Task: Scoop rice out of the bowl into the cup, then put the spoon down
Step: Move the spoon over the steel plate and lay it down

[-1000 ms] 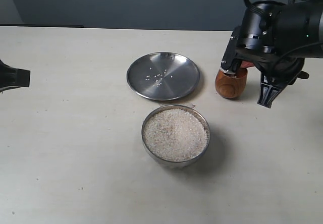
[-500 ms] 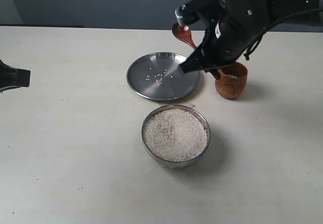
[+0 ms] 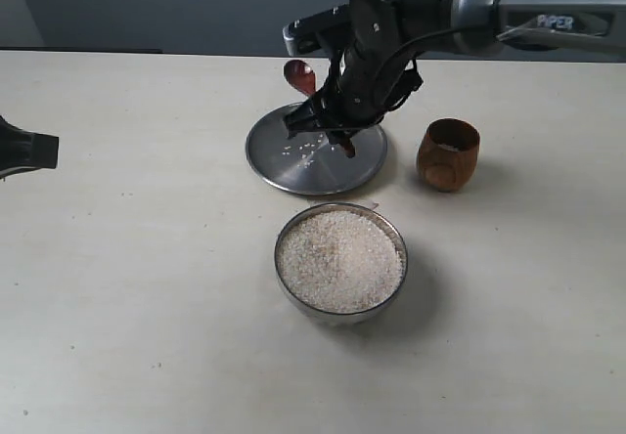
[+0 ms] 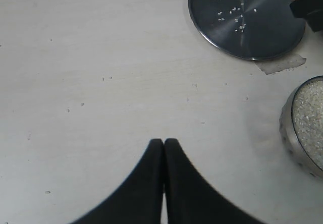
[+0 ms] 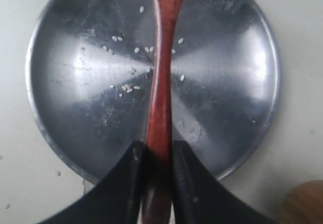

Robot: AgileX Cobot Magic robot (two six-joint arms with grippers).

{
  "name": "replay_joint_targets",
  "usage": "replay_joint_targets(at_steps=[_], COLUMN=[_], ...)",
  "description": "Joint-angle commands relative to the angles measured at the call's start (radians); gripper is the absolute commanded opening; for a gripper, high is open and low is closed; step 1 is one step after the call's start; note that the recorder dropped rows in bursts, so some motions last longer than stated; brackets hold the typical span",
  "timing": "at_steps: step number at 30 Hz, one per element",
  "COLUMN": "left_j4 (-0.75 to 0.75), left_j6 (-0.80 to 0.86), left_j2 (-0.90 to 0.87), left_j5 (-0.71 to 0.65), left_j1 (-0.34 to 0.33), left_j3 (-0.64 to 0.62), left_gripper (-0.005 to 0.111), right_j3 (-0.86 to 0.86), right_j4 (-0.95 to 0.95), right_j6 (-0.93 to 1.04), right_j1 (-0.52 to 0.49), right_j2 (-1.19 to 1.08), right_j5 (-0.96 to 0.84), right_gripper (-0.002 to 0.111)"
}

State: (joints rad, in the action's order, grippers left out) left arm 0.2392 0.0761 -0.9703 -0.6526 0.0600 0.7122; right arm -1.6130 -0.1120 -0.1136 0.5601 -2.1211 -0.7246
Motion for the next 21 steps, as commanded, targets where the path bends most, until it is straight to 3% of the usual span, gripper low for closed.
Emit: replay_joint_targets(at_steps=[1,9,15,21], left_j4=[0.003,0.003,0.003,0.003], left_j6=[0.000,0.000,0.000,0.000], left_j2=[-0.002,-0.002,-0.002,-0.002], left_j5=[0.008,0.008,0.008,0.008], left_j1=[0.003,0.003,0.003,0.003], left_j3=[0.005,0.005,0.005,0.005], left_gripper=[0.000,0.000,0.000,0.000], right_j3=[-0.022,-0.028,-0.028,-0.028], right_j4=[0.005,0.005,-0.005,-0.040], right_j6=[0.009,0.009,0.007,0.005], right_j1=[-0.002,-0.002,-0.002,-0.002], right_j2=[-0.065,-0.108,-0.108,-0.092], right_j5=[0.005,0.047,0.087,0.119], right_gripper=[-0.001,0.000,0.034,0.040])
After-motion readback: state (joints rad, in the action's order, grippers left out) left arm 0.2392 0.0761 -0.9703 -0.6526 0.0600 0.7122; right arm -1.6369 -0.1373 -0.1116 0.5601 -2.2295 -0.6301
